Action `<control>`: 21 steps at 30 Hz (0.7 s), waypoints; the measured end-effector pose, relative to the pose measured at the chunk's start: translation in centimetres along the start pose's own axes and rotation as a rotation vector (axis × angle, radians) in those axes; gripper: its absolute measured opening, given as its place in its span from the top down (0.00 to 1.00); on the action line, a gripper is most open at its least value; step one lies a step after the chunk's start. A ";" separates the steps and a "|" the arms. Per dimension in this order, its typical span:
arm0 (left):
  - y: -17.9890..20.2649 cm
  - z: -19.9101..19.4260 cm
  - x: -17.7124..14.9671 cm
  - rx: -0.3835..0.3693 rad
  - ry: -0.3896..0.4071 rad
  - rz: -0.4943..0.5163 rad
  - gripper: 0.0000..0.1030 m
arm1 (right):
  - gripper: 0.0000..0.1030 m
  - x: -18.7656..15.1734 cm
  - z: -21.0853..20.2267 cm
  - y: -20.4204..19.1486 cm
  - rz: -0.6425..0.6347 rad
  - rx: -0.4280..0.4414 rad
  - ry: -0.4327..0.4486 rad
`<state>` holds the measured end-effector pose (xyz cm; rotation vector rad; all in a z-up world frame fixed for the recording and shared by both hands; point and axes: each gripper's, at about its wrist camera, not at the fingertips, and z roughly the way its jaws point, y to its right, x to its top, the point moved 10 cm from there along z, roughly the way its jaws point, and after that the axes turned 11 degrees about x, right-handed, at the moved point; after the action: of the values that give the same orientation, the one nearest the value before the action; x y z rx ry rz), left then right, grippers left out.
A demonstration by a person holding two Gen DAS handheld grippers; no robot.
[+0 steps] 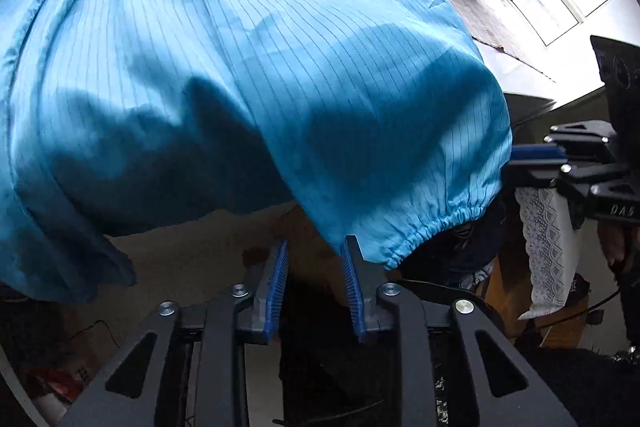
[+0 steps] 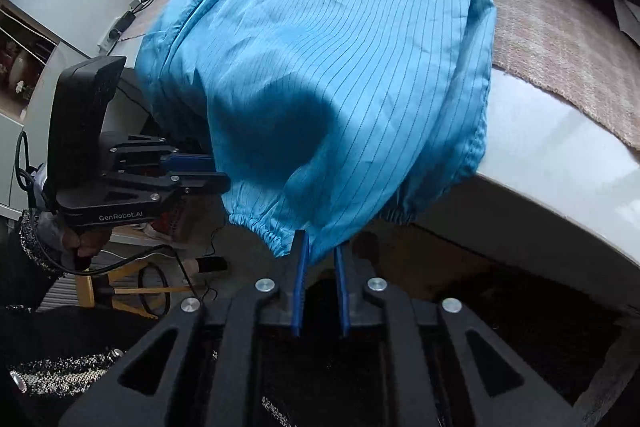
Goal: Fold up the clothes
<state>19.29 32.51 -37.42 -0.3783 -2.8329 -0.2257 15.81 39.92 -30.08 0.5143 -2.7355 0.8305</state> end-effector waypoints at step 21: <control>14.2 1.2 15.3 0.121 0.160 0.134 0.51 | 0.62 24.1 -2.2 14.8 0.106 -0.076 0.217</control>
<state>8.73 49.87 -32.45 -0.4977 -2.6361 -0.0540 -11.71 46.37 -27.77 0.2502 -2.5993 0.7551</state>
